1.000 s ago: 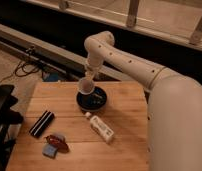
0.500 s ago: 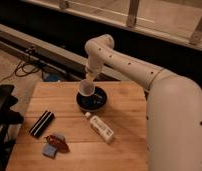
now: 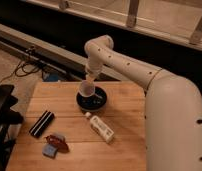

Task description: Place the ceramic cup in the ceramic bowl

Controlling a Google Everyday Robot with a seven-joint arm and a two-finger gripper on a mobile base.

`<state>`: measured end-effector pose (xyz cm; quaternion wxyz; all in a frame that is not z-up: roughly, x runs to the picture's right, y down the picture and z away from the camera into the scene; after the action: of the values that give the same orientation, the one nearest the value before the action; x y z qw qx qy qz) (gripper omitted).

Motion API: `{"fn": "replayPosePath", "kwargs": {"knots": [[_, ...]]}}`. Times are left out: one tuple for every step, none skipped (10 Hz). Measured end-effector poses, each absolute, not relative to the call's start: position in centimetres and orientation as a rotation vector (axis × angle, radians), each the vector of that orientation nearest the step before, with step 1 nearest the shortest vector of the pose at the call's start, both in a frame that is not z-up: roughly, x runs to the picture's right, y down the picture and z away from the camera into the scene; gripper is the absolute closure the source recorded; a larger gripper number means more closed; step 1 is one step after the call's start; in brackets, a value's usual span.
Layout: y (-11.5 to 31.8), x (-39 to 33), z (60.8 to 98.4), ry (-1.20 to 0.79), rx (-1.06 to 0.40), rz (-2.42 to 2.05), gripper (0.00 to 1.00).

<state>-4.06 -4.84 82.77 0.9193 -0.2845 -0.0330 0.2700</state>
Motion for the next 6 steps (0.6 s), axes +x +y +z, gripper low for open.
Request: {"fn": "replayPosePath", "kwargs": {"knots": [[-4.57,-4.08,83.12,-0.059,-0.608,0.560,0.50],[-4.48,-4.10,83.30,-0.054,-0.620,0.565,0.40],[-4.40,-3.94,83.37,-0.050,-0.628,0.570,0.28],[-4.31,-3.72,83.41,-0.046,-0.630,0.577,0.21],[-4.29,-3.69,83.40,-0.046,-0.626,0.595,0.20],[-4.34,-3.49,83.37,-0.048,-0.621,0.610,0.20]]}}
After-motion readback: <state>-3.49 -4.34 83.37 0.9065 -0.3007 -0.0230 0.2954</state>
